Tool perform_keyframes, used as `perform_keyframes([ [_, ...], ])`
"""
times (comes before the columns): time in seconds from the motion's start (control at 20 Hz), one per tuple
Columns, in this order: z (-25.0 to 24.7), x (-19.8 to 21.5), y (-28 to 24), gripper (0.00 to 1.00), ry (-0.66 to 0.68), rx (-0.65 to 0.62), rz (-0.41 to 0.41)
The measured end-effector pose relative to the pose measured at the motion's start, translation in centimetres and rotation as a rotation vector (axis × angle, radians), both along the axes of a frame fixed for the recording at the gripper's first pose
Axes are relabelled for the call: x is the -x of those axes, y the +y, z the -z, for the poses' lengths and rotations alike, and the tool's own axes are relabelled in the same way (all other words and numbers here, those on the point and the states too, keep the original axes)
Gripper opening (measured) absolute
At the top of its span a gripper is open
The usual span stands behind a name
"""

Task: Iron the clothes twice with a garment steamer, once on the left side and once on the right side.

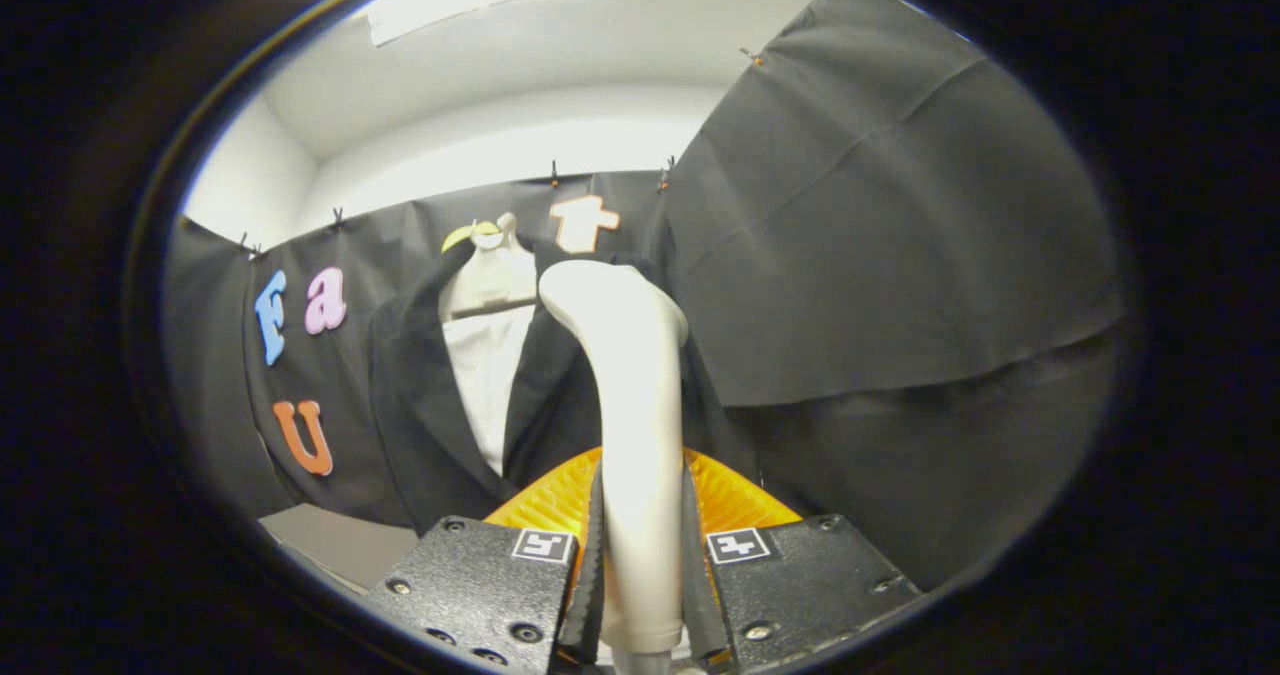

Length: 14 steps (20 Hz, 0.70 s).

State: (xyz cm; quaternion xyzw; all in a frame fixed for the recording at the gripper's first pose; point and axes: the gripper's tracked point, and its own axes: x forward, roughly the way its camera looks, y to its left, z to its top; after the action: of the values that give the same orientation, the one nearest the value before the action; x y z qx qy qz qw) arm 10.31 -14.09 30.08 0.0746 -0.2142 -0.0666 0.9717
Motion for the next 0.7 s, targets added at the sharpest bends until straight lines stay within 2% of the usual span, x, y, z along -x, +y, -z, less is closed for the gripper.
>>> perform_keyframes([
  [0.4,-8.1,-1.6,-0.5,0.35,-0.108,0.042,0.008],
  [0.7,-7.1,-4.2,0.8,0.36,-0.048,0.091,-0.008],
])
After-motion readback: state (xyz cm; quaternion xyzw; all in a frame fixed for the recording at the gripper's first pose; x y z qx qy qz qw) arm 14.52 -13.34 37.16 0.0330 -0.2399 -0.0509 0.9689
